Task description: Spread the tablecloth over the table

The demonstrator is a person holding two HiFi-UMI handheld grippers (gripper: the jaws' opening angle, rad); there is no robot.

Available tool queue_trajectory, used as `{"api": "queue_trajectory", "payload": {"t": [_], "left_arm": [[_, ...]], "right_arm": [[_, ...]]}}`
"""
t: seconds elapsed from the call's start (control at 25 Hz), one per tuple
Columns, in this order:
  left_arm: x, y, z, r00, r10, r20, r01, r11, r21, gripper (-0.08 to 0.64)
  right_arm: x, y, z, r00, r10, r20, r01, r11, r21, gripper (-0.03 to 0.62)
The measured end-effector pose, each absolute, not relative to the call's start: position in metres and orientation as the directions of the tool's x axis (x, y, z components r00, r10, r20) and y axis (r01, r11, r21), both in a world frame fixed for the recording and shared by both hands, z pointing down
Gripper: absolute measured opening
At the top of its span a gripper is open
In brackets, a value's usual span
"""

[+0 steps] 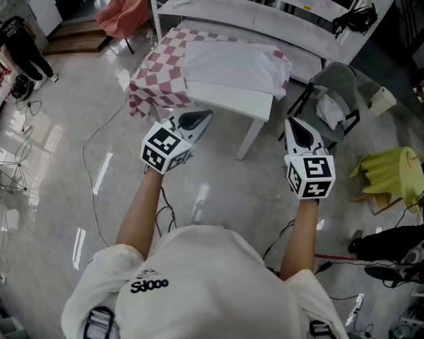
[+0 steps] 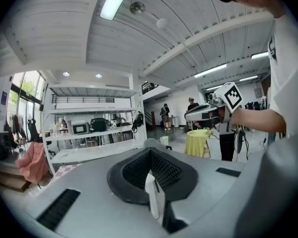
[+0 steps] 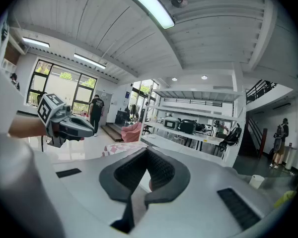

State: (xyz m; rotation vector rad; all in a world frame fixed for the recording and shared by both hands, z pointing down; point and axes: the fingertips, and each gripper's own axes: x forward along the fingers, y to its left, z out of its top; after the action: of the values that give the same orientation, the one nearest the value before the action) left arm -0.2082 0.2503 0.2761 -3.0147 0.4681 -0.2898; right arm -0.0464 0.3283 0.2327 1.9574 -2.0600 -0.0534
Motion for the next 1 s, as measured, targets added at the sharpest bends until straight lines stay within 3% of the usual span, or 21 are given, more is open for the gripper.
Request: {"api": "queue_trajectory", "payload": {"t": [0.24,0.48,1.0], "left_arm": [[-0.197,0.243,0.279,0.921,-0.351,0.168,-0.335,-0.935,-0.120,0.028],[-0.185,0.238,0.284,0.892,-0.418,0.169,-0.399,-0.907,-0.136,0.028],[-0.149,0.211,0.300,0.849,-0.494,0.187,-0.472,-0.868,-0.153,0.028]], "right_arm": [[-0.035,0.326,0.240,-0.050,-0.978,0.205,-0.971,0.096,0.220,0.021],[-0.014,0.326,0.247,-0.088,-0.981,0.171,-0.992,0.101,0.071,0.021],[0.017,0.299,0.272,-0.157,-0.968,0.196,-0.980,0.177,0.087,0.021]]}}
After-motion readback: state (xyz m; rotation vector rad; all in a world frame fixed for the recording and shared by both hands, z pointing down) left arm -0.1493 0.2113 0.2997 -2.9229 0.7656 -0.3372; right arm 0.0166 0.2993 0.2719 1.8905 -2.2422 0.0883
